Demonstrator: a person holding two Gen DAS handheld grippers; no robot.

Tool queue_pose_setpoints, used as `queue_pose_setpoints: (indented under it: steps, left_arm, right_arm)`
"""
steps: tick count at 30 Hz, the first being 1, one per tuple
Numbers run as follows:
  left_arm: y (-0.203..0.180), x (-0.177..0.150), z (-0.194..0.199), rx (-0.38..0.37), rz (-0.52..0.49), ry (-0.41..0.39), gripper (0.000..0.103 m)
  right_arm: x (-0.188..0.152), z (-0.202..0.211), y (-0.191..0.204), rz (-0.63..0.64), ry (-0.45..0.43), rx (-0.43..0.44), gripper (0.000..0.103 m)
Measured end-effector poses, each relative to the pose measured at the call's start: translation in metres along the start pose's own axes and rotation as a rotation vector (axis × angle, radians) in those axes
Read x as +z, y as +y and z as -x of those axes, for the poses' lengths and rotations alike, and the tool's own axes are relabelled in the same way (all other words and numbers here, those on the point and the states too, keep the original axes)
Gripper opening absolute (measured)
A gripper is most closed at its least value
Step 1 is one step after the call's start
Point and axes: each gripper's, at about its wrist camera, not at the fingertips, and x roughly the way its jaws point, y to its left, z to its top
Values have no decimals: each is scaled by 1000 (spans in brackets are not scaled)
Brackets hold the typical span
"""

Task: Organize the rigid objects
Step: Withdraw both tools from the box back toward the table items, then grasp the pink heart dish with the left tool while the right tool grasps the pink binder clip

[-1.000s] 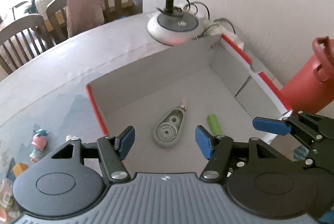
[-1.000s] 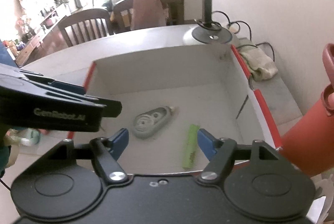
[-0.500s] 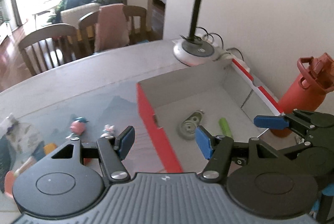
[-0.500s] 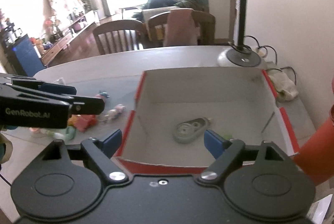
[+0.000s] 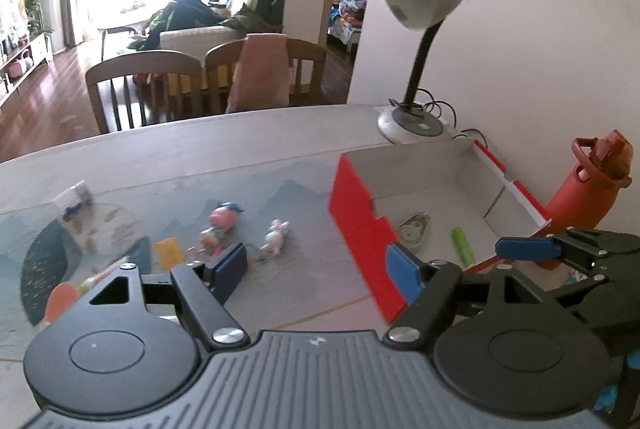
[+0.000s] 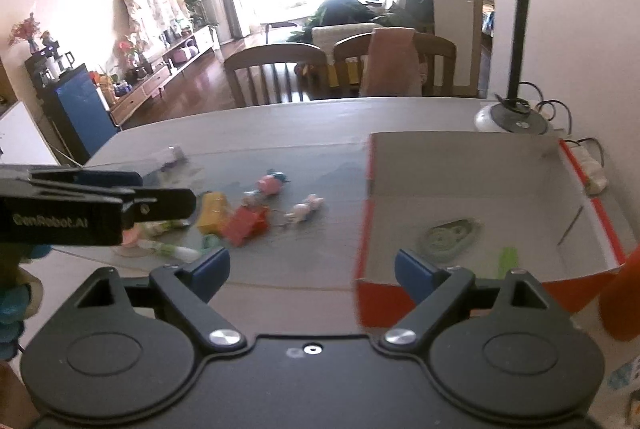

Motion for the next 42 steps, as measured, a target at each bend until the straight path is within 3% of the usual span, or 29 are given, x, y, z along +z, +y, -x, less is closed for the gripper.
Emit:
queue_pose_setpoints:
  steps: [11,16,24,29,34,37,42]
  left_arm:
    - [84,-41,41,12,45,-20,77]
    - [117,-60,60,-1,56,-44,83]
    - [163,-79,71,-3,65,-41,84]
    - [186,-86,69,13,81,-42,94]
    - [203,-91,58,46,101,-32,94]
    - [214,-93,48,71,107,-8,103]
    - [235,-91,22,99,147,11,103]
  right_arm:
    - [-18,-11,74,-2,-4,-27,92]
    - [-22,-15,98,-16,-12,-50,92]
    - [-27,-25,134,-34,-7,-68,92]
    - [-25,-38,148,-18,14,-60,92]
    - [-21,-56,157,-8,26,-41,92]
    - [-17,-70,157,-12,26,-49,92]
    - [-8,-96,152,-5,21,-95,92]
